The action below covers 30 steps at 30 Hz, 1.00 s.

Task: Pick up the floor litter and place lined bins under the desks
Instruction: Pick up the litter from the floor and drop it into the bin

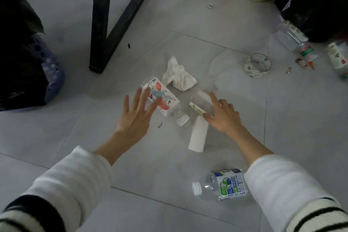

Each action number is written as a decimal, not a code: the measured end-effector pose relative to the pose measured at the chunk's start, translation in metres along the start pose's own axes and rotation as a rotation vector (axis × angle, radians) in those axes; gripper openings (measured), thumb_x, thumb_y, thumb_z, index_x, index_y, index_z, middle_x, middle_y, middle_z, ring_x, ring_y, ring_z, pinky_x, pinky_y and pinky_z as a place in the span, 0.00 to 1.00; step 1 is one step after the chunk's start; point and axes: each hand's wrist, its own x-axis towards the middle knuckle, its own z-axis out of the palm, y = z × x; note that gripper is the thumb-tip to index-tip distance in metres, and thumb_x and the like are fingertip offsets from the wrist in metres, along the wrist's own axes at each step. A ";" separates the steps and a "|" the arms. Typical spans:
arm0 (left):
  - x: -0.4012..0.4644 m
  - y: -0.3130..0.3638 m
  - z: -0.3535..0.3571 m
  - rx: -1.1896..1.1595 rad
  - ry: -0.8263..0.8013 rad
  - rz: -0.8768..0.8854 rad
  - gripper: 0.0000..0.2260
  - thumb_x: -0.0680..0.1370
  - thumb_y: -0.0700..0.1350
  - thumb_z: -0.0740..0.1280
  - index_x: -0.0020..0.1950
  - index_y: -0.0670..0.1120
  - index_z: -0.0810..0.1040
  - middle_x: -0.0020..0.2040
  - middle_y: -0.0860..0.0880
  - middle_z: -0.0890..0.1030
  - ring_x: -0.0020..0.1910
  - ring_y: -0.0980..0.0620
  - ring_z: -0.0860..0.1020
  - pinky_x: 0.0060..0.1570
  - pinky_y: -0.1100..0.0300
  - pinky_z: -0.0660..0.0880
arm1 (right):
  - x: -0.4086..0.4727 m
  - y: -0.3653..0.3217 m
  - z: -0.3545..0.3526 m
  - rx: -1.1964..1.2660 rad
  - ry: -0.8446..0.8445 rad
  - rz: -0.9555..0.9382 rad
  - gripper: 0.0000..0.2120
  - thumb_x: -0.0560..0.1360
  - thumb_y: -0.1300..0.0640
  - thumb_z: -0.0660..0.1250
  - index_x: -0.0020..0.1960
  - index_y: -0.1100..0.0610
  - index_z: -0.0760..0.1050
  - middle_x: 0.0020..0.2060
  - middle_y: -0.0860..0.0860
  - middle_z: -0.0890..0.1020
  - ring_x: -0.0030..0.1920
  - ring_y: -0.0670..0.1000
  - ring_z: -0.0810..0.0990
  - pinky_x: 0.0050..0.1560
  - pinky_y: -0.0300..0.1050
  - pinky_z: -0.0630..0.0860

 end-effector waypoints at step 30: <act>-0.082 -0.073 -0.201 -0.650 0.518 -0.586 0.25 0.70 0.54 0.66 0.65 0.53 0.63 0.60 0.51 0.71 0.53 0.47 0.75 0.44 0.56 0.68 | -0.122 -0.181 -0.130 1.363 0.100 -0.246 0.25 0.73 0.60 0.70 0.67 0.56 0.68 0.42 0.50 0.79 0.42 0.52 0.80 0.47 0.48 0.75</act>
